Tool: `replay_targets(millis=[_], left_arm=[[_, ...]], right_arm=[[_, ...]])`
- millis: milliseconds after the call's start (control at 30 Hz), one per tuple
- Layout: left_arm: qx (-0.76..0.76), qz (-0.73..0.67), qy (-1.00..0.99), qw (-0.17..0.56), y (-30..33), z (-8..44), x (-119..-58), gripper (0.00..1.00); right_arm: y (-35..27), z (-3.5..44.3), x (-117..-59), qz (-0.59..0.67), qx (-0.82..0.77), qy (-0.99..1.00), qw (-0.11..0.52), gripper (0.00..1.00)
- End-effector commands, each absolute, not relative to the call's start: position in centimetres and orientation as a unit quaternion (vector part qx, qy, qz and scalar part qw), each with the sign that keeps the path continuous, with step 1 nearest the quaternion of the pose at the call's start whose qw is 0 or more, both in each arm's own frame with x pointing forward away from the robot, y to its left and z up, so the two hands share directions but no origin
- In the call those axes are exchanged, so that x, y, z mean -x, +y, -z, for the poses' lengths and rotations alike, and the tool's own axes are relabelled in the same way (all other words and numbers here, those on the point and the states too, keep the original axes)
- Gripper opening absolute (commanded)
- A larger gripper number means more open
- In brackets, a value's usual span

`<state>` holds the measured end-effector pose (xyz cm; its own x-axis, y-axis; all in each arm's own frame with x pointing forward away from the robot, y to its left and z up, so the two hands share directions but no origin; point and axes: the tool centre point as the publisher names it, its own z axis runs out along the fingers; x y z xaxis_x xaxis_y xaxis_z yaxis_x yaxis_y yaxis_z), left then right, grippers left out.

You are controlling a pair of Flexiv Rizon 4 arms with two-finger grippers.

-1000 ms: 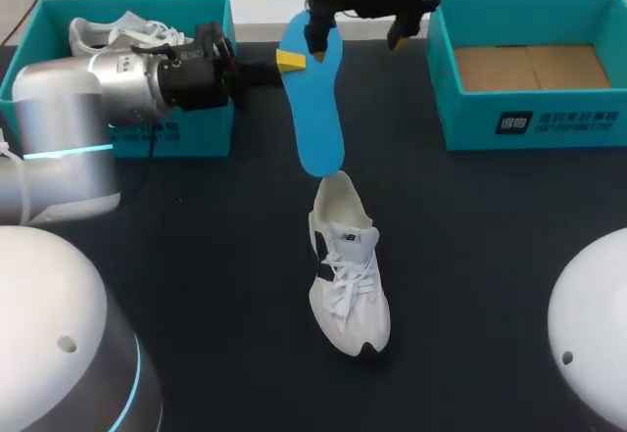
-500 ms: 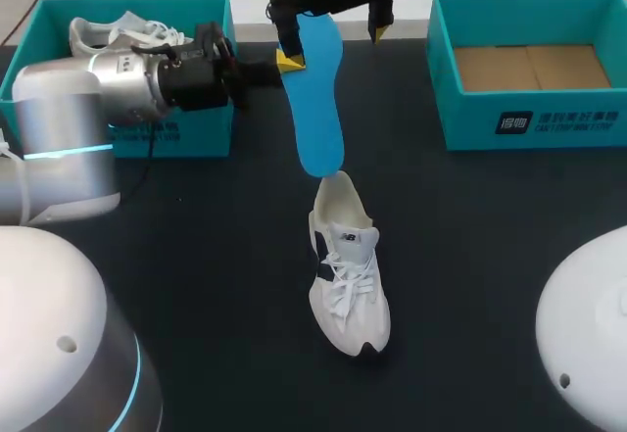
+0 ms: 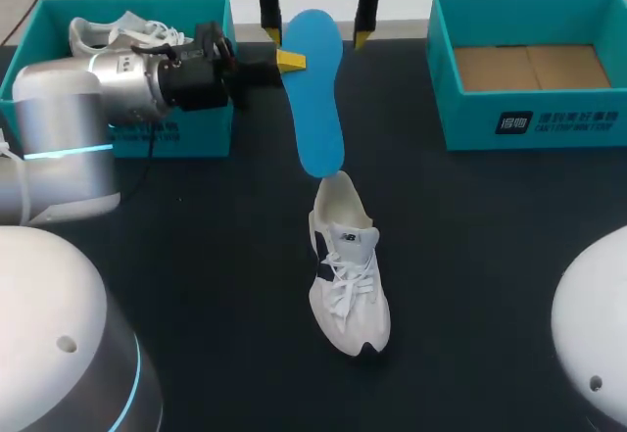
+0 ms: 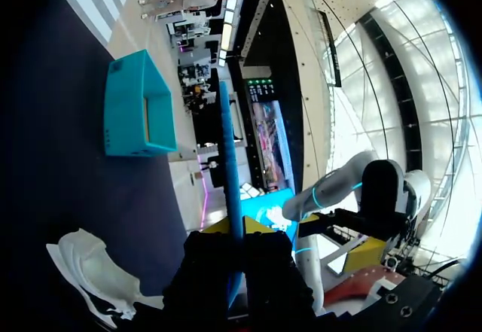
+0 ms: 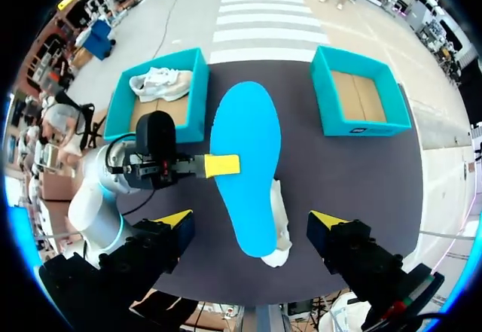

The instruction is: Take the shoe out of the shoebox, open the shoe tongue, remove and reinsert the insole, then place the shoe into the shoebox

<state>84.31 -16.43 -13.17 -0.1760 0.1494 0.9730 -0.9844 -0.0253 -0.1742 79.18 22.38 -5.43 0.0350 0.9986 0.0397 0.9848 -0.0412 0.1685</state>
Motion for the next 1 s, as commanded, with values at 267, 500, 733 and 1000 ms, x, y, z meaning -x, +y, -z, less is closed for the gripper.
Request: replay_targets(millis=[267, 500, 733, 1000], left_arm=[[-0.418, -0.582, -0.5, 0.487, -16.4, 13.2, -84.2, 0.0], [-0.418, -0.582, -0.5, 0.487, -16.4, 13.2, -84.2, 0.0], [-0.418, -0.582, -0.5, 0.487, -16.4, 13.2, -84.2, 0.0], [-0.418, -0.582, -0.5, 0.487, -16.4, 13.2, -84.2, 0.0]], right_arm=[[23.0, 6.1, -79.2, -0.101, -0.698, 0.708, 0.042, 1.0], [23.0, 6.1, -79.2, -0.101, -0.698, 0.708, 0.042, 1.0], [22.5, 6.0, -79.5, -0.101, -0.702, 0.705, 0.011, 1.0], [19.8, 5.0, -80.7, -0.166, -0.696, 0.688, -0.12, 1.0]])
